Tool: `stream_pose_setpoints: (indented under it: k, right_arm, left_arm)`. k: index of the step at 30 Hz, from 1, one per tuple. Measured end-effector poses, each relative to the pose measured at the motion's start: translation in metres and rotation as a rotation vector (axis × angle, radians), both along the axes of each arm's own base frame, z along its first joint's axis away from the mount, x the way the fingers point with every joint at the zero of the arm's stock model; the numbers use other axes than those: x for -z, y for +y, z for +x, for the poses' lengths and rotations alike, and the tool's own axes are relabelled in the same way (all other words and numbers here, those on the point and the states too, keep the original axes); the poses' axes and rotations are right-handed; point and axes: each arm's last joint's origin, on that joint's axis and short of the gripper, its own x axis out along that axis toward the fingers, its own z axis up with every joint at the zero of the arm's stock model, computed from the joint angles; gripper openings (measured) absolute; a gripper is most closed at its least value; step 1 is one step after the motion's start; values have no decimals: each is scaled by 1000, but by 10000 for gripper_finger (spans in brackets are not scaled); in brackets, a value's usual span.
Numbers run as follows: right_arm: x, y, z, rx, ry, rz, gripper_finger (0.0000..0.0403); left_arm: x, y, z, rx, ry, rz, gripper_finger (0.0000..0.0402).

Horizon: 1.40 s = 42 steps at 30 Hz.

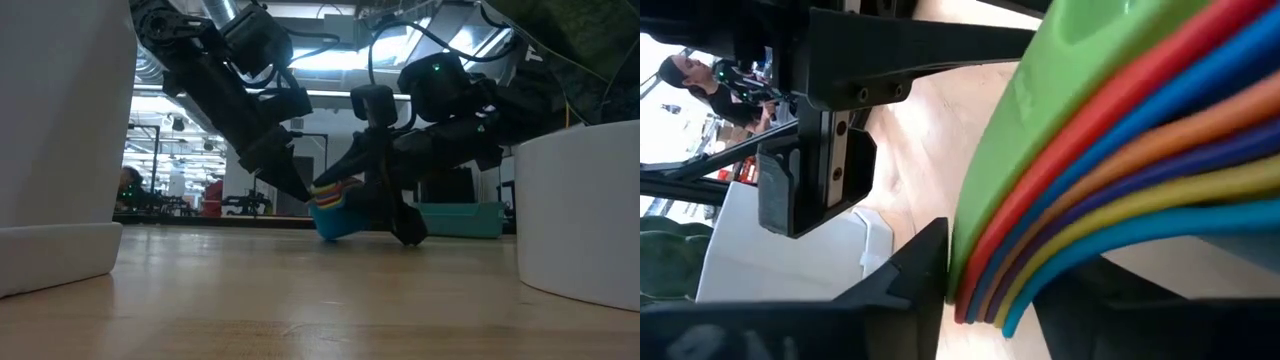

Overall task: Nest measuring cups in basket
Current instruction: Put the stacked measuring cups into the blue bin

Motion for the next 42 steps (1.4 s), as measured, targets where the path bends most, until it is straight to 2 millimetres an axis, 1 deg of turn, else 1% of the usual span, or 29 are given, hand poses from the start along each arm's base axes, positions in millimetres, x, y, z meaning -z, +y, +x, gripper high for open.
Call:
stream_pose_setpoints:
  k: [5, 13, 19, 24, 28, 32, 38, 42]
  right_arm:
    - [0, 0, 0, 2, 0, 0, 110]
    - [0, 0, -2, 3, 0, 0, 107]
    - [2, -7, -11, 29, -26, 26, 106]
    - [3, -12, -21, 60, -78, 49, 105]
    - [-1, -17, -32, 101, -83, 51, 105]
    - [-15, -19, -47, 139, -124, 36, 105]
    - [-35, -19, -77, 194, -187, 19, 106]
    - [-42, -17, -100, 253, -216, 13, 106]
  left_arm:
    - [0, 0, 0, -2, -1, 2, 30]
    - [-1, 0, 0, -2, -4, 2, 18]
    - [-1, 0, 0, 1, -3, -1, 14]
    - [-1, 0, 0, 2, -3, -1, 22]
    - [-1, 0, 0, 1, -3, -1, 28]
    - [-1, 0, 1, 1, -6, -1, 31]
    - [-1, 0, 1, 0, -7, -1, 31]
    - [-1, 0, 1, 0, -7, -2, 31]
